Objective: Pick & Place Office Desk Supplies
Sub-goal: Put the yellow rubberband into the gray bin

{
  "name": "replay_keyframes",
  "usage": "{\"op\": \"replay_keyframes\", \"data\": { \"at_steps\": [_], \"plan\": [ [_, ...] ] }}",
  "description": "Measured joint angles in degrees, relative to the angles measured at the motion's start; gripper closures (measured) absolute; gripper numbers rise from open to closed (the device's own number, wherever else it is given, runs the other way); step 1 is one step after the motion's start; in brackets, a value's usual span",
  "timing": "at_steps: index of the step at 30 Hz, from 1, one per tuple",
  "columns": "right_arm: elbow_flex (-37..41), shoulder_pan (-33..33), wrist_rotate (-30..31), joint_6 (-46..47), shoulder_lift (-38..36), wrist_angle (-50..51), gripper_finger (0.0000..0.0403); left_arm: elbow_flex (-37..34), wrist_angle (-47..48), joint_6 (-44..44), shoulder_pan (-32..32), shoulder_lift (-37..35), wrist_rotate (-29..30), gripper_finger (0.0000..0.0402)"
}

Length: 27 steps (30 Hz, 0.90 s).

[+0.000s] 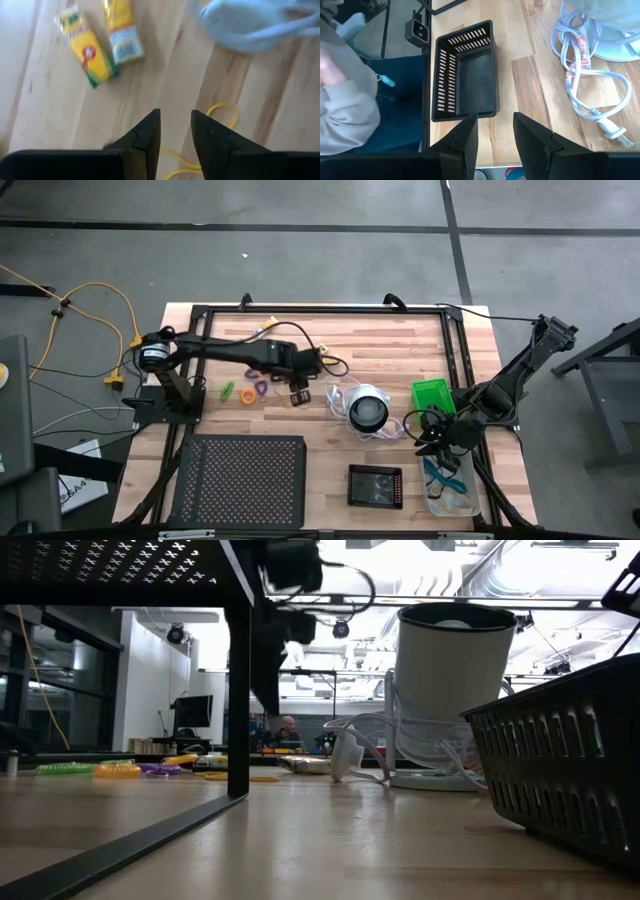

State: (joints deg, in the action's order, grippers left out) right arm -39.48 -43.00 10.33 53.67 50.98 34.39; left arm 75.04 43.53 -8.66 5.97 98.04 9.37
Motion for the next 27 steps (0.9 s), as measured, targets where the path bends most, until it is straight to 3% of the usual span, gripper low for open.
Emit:
{"op": "replay_keyframes", "data": {
  "at_steps": [17, 27],
  "plan": [
    [0.01, 0.0, 0.0, 0.01, -0.02, -0.48, 0.0291, -1.45, 3.5, 2.82, -0.59, 4.04, 1.46, 0.0297],
    [0.0, 0.0, 0.0, 0.01, -0.02, -0.52, 0.0291, -4.31, 0.43, 5.51, 4.38, 4.02, -8.93, 0.0297]
  ]
}}
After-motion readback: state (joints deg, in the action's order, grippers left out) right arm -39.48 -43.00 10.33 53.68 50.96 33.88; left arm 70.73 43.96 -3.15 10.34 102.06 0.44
